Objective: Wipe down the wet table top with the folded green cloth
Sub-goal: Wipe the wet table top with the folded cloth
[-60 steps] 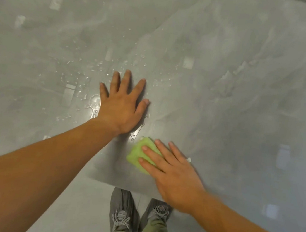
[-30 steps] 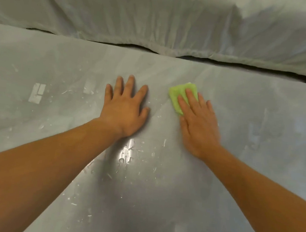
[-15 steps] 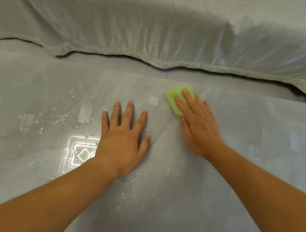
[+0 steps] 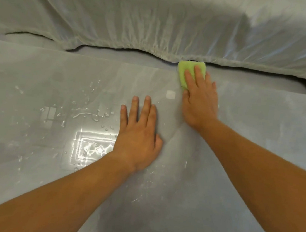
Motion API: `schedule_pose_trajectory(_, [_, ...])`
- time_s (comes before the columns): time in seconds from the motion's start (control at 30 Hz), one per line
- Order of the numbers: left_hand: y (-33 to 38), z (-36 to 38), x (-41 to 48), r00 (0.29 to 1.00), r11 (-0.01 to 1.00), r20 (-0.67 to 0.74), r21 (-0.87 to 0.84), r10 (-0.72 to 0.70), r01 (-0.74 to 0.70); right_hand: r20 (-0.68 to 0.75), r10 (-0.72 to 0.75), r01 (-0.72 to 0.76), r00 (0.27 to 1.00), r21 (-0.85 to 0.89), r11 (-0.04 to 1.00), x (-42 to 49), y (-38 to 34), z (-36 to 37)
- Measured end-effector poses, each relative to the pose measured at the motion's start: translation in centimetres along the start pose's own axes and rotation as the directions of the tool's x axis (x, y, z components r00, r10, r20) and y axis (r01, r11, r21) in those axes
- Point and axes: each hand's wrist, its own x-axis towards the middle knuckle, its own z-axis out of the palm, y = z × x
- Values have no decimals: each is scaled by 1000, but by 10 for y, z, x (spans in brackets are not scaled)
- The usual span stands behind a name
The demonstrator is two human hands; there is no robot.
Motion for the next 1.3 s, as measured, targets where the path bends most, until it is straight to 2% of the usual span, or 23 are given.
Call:
schedule_pose_trajectory(0.07, [0,2,0,1000,1000,0,12,-2,2,17,-127,127,992,-20,992,-18,-10,4])
schedule_pose_trajectory(0.17, [-1,2,0,1000,1000,1,5,-1,1,128,-384,392,915,-43,919,-58,10,2])
schedule_pose_trajectory(0.23, [0,1,0,1000,1000,1,7,-5,5,159,-430,443,888,-52,895,-56,31,-5])
schedule_pose_trajectory(0.3, [1,1,-1,1000,1000,-1,16,-8,8,111,-324,332,939,-60,941,-41,41,-7])
schedule_pose_trajectory(0.37, [2,2,0,1000,1000,-7,18,-13,13,44,-129,130,991,-19,991,-31,29,-4])
schedule_pose_trajectory(0.43, [1,2,0,1000,1000,-20,6,-11,11,5,-21,21,1000,4,1000,-43,7,3])
schedule_pose_trajectory(0.5, [0,0,-4,999,1000,-49,-30,7,-9,28,-144,145,989,-21,989,-77,1,9])
schedule_pose_trajectory(0.57, [-1,1,-14,995,999,-95,-47,20,-25,108,-345,351,932,-39,936,-108,18,8])
schedule_pose_trajectory(0.63, [1,4,-29,993,999,-116,-40,-3,-1,123,-428,436,895,-46,899,-106,44,2])
schedule_pose_trajectory(0.67, [2,5,-36,994,999,-106,-36,-22,18,95,-395,401,914,-45,915,-99,53,1])
schedule_pose_trajectory(0.73, [5,11,-46,996,998,-63,-16,-55,54,22,-210,210,977,-6,978,-83,55,0])
schedule_pose_trajectory(0.8, [6,16,-53,995,996,-44,11,-88,89,-22,-40,40,999,43,998,-86,35,6])
schedule_pose_trajectory(0.83, [7,18,-55,993,994,-47,15,-104,105,-34,-21,22,999,39,999,-97,25,9])
schedule_pose_trajectory(0.9, [9,22,-59,990,992,-61,7,-126,127,-9,-153,153,988,-5,988,-132,14,16])
schedule_pose_trajectory(0.97, [10,25,-62,988,991,-74,-15,-135,135,56,-338,339,940,-12,941,-160,23,20])
schedule_pose_trajectory(1.03, [10,25,-65,986,990,-83,-27,-142,141,93,-426,430,900,-26,902,-155,44,15])
schedule_pose_trajectory(1.07, [10,24,-65,987,990,-78,-22,-143,141,75,-399,402,914,-39,915,-145,53,12])
schedule_pose_trajectory(1.13, [11,23,-64,989,990,-61,-13,-138,137,18,-219,220,975,-15,975,-123,63,6])
schedule_pose_trajectory(1.2, [10,21,-66,988,989,-62,-29,-144,142,-4,-52,52,999,38,998,-117,57,5])
schedule_pose_trajectory(1.23, [10,20,-68,986,988,-67,-40,-153,151,-17,-26,27,1000,34,999,-121,49,7])
schedule_pose_trajectory(1.3, [9,21,-73,981,983,-65,-41,-182,179,-13,-111,111,994,-13,994,-145,34,14])
